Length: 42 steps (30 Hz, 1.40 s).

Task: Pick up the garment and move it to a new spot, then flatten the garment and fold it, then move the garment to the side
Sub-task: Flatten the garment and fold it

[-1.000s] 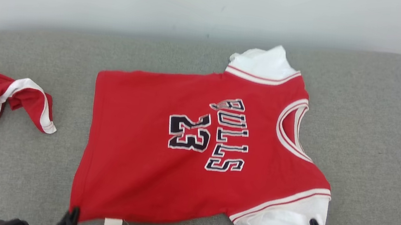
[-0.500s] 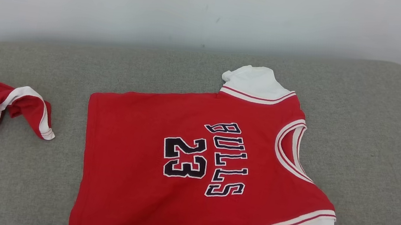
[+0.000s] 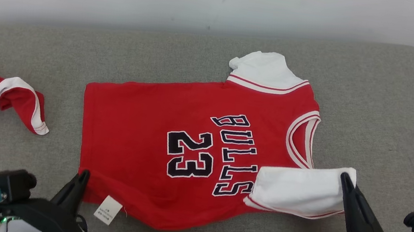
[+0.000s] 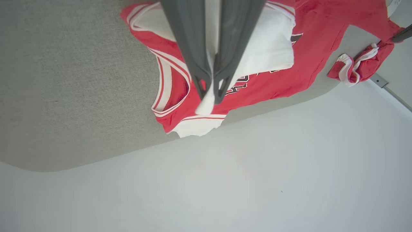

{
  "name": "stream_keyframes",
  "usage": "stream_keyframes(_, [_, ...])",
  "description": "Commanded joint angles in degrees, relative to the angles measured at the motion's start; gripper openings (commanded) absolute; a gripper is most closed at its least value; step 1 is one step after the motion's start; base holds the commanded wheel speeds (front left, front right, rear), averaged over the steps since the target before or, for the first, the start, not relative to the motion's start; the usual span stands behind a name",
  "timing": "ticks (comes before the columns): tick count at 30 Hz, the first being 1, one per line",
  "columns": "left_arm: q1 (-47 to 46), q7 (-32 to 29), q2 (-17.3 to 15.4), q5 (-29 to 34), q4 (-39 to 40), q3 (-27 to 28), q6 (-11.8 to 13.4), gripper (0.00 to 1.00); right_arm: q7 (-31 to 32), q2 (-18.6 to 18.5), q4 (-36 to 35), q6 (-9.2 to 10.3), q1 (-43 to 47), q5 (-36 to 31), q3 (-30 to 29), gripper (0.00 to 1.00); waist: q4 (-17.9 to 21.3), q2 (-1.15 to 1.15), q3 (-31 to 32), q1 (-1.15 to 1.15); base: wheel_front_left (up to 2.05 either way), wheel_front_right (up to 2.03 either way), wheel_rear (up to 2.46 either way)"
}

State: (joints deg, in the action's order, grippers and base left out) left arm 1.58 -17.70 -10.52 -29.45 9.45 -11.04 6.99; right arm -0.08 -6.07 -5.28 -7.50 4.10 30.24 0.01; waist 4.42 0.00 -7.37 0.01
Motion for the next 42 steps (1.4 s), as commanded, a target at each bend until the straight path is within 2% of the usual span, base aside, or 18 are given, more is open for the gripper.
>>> stream_keyframes(1, [-3.59,-0.17,0.33,-0.71,-2.63,-0.03,-0.7,0.0,-2.22,-1.82,2.72,0.02,-3.5,-0.49,0.64,0.0,-0.46,0.0,-1.22,-0.01,0.0,0.0,0.0])
stream_keyframes(6, [-9.25,-0.91,0.5,-1.81,-8.94,0.0,-1.93,0.0,-5.78,-4.2,8.6,0.02,-10.13,0.29,3.33,0.0,-0.83,0.0,-2.68,-0.01,0.0,0.0,0.0])
stream_keyframes(14, [-15.84,0.22,0.41,-1.49,-17.88,0.53,-2.07,0.0,-10.87,-10.45,20.63,0.02,-22.44,2.28,13.26,0.0,-1.31,0.0,-5.66,-0.01,0.0,0.0,0.0])
stream_keyframes(22, [-17.65,1.4,1.68,-2.37,-20.81,-0.3,-3.08,0.0,-14.35,-16.21,28.77,0.02,-30.41,6.07,22.35,0.0,-2.92,0.0,-8.13,-0.01,0.0,0.0,0.0])
stream_keyframes(28, [-18.28,2.12,2.06,-2.83,-22.83,-0.63,-3.39,0.0,-15.09,-17.43,33.72,0.02,-33.48,9.82,25.72,0.0,-3.63,0.0,-9.05,-0.01,0.0,0.0,0.0])
stream_keyframes(29, [-18.44,2.31,2.17,-2.96,-23.04,-0.65,-3.51,0.0,-15.12,-17.49,34.46,0.02,-33.83,10.33,26.15,0.27,-3.71,0.0,-9.12,-0.01,0.0,0.0,0.0])
stream_keyframes(30, [-18.55,3.01,2.34,-2.91,-23.09,-0.49,-3.65,0.0,-15.16,-17.28,34.83,0.02,-34.15,11.1,26.04,0.46,-3.79,0.0,-9.13,-0.01,0.0,0.0,0.0])
stream_keyframes(31, [-18.52,3.27,2.43,-2.89,-23.32,-0.47,-3.94,0.88,-15.18,-16.98,35.1,0.02,-34.3,11.69,25.65,1.0,-3.82,0.0,-9.11,-0.01,0.0,0.0,0.0])
stream_keyframes(32, [-18.42,3.86,2.43,-2.74,-23.42,-0.54,-3.95,1.0,-15.19,-16.93,35.23,0.02,-34.21,11.73,25.12,1.0,-3.8,0.0,-9.06,-0.01,0.0,0.0,0.0])
stream_keyframes(37, [-17.84,9.86,2.96,-1.75,-22.54,1.09,-2.8,1.0,-15.1,-15.07,32.53,0.02,-31.16,10.07,19.51,1.0,-3.36,0.0,-8.46,-0.01,0.0,0.0,0.0])
stream_keyframes(42, [-15.64,18.95,2.38,2.44,-20.54,2.24,-0.15,1.0,-15.1,-12.38,27.74,0.02,-26.15,3.05,12.24,1.0,-2.52,0.0,-6.8,-0.01,0.0,0.0,0.0])
